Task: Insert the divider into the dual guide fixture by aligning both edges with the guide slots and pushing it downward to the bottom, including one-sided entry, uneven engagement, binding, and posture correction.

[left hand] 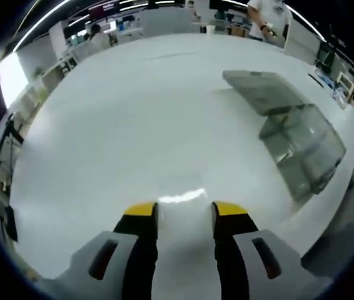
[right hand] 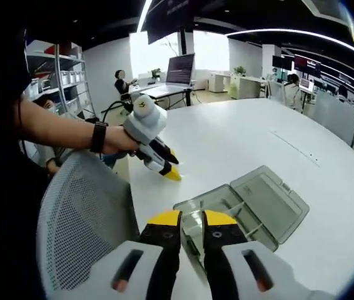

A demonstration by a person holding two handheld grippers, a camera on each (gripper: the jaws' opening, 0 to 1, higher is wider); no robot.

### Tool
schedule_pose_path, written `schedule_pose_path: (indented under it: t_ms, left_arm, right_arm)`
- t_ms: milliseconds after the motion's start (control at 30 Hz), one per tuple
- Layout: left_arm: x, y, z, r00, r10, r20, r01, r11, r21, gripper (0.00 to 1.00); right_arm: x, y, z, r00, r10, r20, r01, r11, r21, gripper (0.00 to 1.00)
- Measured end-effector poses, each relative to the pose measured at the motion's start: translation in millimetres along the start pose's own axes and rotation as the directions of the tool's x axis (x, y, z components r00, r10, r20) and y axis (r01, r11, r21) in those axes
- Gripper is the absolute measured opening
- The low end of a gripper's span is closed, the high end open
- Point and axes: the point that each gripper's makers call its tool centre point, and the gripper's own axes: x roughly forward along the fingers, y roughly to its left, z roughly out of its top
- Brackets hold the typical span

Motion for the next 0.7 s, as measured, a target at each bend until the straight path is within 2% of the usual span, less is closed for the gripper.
schedule_pose_path:
  t_ms: [367, 700]
  left_arm:
    - [-2, -5.0, -0.4, 1.000, -0.014, 0.019, 0.014, 1.000, -0.003, 0.31]
    - [-7, -10.4, 5.4, 0.998, -0.034, 0.051, 0.034, 0.999, 0.001, 0.31]
  right_arm:
    - [-1, 0, 0.6, 1.000, 0.003, -0.004, -0.003, 1.000, -0.011, 0.08]
    - [1, 3, 0.8, 1.000, 0.011, -0.009, -0.012, 1.000, -0.015, 0.08]
